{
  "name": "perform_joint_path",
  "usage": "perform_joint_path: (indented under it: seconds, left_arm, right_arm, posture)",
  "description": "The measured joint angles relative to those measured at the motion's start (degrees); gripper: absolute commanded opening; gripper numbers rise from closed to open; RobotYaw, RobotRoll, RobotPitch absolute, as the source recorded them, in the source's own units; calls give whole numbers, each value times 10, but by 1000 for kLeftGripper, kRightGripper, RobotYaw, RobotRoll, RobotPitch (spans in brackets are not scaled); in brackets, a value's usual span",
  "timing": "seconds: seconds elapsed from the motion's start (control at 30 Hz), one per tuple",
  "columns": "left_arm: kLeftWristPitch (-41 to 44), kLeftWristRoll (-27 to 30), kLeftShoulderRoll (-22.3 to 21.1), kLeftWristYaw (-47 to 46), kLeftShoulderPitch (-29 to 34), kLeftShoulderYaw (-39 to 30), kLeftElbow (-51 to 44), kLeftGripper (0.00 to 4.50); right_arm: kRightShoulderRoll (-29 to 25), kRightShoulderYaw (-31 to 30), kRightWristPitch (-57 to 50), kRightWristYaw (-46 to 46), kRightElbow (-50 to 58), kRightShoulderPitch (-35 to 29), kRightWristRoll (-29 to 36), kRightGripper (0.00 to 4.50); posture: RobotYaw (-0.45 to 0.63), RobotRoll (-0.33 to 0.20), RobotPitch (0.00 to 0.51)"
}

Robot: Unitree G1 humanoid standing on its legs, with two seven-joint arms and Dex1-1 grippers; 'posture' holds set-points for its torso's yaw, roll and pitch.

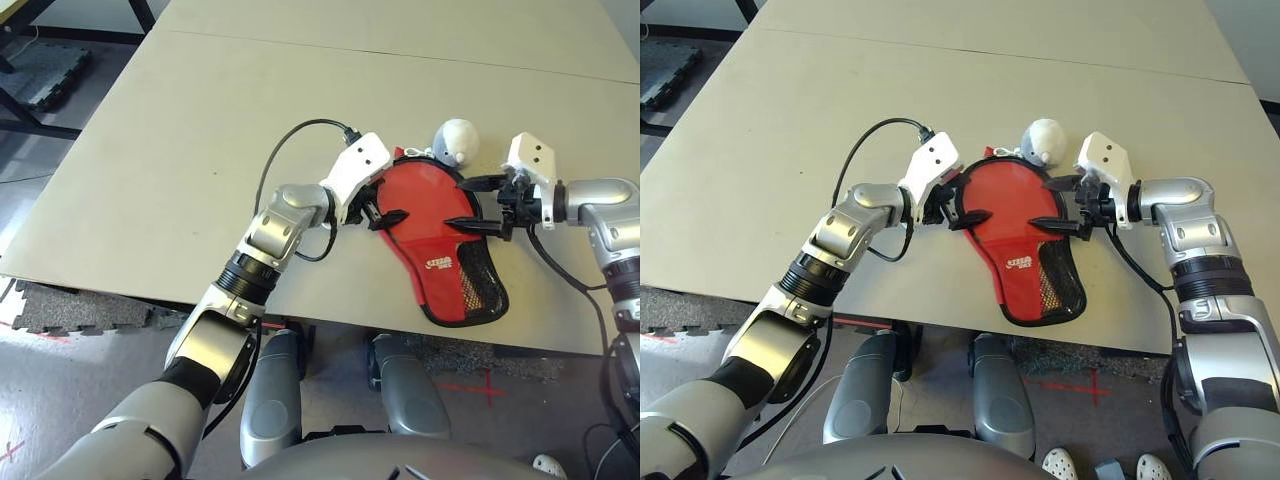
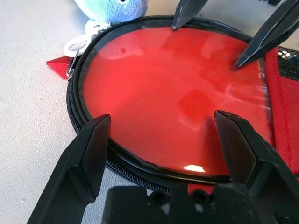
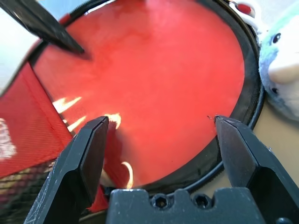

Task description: Store the ping-pong paddle in its case and zip it.

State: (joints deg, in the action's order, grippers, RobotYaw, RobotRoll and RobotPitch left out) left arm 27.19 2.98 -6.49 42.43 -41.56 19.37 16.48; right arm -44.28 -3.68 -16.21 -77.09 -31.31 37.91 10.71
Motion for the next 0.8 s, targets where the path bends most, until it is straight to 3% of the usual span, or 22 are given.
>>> perform_joint_path:
  seconds: [0.17, 0.37, 0.47, 0.8]
  left_arm:
    - [-21, -11, 8, -14, 10, 6, 1, 4436]
    - [-28, -20, 16, -26, 20, 10, -3, 4436]
    - [-28, -22, 19, -28, 24, 10, -8, 4436]
    - [-10, -25, 23, -33, 48, 15, -50, 4436]
  right_arm:
    - [-19, 12, -111, -29, 2, 45, 39, 4500]
    - [-8, 58, -199, 14, -72, 189, 67, 4500]
    - [13, 69, -207, 34, -119, 220, 70, 4500]
    - [80, 123, -177, 237, -334, 333, 56, 4500]
  posture:
    - [-102, 0, 252]
    - [-95, 0, 254]
    - [-87, 0, 257]
    - [-65, 0, 271]
